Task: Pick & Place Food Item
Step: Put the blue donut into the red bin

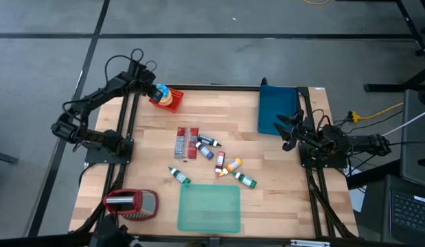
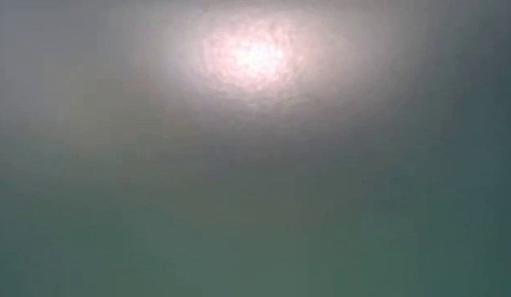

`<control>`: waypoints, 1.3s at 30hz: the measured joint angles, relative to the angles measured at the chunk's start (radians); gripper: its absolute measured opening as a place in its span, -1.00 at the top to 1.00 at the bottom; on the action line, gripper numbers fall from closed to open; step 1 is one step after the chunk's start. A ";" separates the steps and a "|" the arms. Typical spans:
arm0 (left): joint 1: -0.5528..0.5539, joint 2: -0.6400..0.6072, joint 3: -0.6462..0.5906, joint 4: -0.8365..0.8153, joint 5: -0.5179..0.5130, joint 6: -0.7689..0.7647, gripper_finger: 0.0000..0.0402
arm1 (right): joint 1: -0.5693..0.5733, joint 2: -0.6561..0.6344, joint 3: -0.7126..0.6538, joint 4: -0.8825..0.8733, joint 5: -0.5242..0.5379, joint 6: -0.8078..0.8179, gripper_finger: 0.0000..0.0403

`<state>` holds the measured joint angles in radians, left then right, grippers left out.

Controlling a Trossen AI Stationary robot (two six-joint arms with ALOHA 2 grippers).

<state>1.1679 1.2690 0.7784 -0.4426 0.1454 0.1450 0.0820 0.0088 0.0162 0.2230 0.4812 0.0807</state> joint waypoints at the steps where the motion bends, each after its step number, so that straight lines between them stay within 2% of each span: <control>1: 0.005 0.000 -0.008 0.011 0.003 0.003 0.90 | 0.000 0.000 0.000 0.000 0.000 0.000 -0.01; 11: 0.009 0.000 -0.017 0.088 0.053 0.004 0.90 | 0.000 0.000 0.000 0.000 0.000 0.000 -0.01; 25: 0.028 0.001 -0.038 0.114 0.054 -0.005 0.90 | 0.000 0.000 0.000 0.000 0.000 0.000 -0.01; 33: 0.027 0.043 -0.039 0.178 0.058 -0.025 0.90 | 0.000 0.000 0.000 0.000 0.000 0.000 -0.01; 39: 0.027 0.063 -0.039 0.160 0.058 -0.023 0.90 | 0.000 0.000 0.000 0.000 0.000 0.000 -0.01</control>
<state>1.1954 1.3323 0.7395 -0.2830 0.2031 0.1223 0.0818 0.0090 0.0162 0.2230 0.4816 0.0810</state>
